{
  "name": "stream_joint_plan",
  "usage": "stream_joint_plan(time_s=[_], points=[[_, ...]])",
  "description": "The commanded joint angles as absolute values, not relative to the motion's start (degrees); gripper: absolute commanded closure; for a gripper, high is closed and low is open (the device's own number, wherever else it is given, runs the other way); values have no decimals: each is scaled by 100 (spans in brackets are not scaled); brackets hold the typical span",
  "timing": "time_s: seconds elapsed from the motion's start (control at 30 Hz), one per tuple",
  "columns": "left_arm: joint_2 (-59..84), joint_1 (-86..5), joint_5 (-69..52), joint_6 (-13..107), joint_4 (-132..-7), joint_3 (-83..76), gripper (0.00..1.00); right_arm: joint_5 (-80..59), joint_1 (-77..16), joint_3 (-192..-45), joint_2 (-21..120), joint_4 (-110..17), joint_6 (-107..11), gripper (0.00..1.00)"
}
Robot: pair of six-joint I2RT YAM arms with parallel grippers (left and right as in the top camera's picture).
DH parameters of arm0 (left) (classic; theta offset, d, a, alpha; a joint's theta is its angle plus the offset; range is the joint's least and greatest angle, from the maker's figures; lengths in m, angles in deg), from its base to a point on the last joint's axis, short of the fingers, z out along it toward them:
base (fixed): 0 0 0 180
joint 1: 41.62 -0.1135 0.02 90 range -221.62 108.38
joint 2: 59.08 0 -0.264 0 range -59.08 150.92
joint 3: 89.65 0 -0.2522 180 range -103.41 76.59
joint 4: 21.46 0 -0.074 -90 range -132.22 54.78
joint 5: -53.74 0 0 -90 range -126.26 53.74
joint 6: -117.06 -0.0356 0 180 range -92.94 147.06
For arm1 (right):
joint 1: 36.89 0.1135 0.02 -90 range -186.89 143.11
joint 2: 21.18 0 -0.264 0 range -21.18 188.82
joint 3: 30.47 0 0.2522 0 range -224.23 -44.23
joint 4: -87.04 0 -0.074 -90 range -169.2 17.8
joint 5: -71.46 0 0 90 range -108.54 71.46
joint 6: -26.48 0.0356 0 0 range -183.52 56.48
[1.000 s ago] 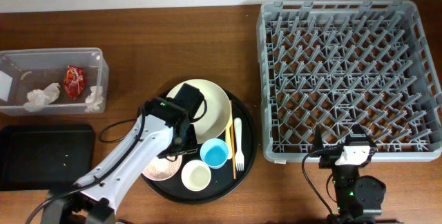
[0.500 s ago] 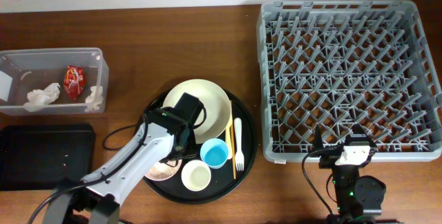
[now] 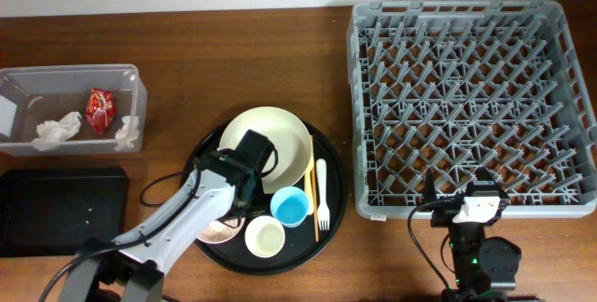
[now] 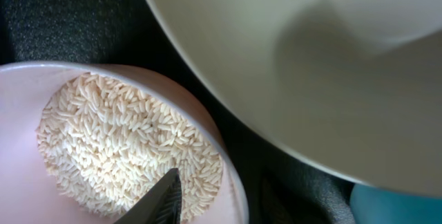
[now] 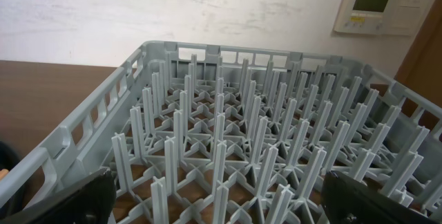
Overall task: Sort waste into correct bins and load items into the dishwasher rack
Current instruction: 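Reach left gripper to the pink rice bowl and grasp its rim, then lift the pink bowl left and tip the rice onto the black tray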
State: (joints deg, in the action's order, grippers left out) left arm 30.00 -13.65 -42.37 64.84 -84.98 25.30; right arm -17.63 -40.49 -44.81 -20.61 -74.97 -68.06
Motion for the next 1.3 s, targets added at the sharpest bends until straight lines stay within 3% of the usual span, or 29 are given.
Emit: stream_joint_plan(time_s=[0.0,0.07,0.13,0.6,0.77,1.27], points=[[2941,-1394,-4318,6499,-8415,2600,67,-1792,-4014,-4454,-2093,-7469,-6780,2],[2938,-1394,-4318,6501,-8363,2598,71,-1792,-4014,-4454,-2093,-7469,-6778,2],[2938,-1394,-4318,6499,-8365,2598,81,-1792,-4014,-4454,-2093,-7469,-6778,2],[2938,-1394,-4314,6499,-8413,2598,88,-1792,-4014,-4454,-2093,-7469,-6780,2],[2938,-1394,-4314,6499,-8415,2598,99,-1792,-4014,-4454,-2093,-7469,-6780,2],[2938,-1396,-4591,6344,-9475,1398,99,-1792,-4014,-4454,-2093,-7469,-6780,2]])
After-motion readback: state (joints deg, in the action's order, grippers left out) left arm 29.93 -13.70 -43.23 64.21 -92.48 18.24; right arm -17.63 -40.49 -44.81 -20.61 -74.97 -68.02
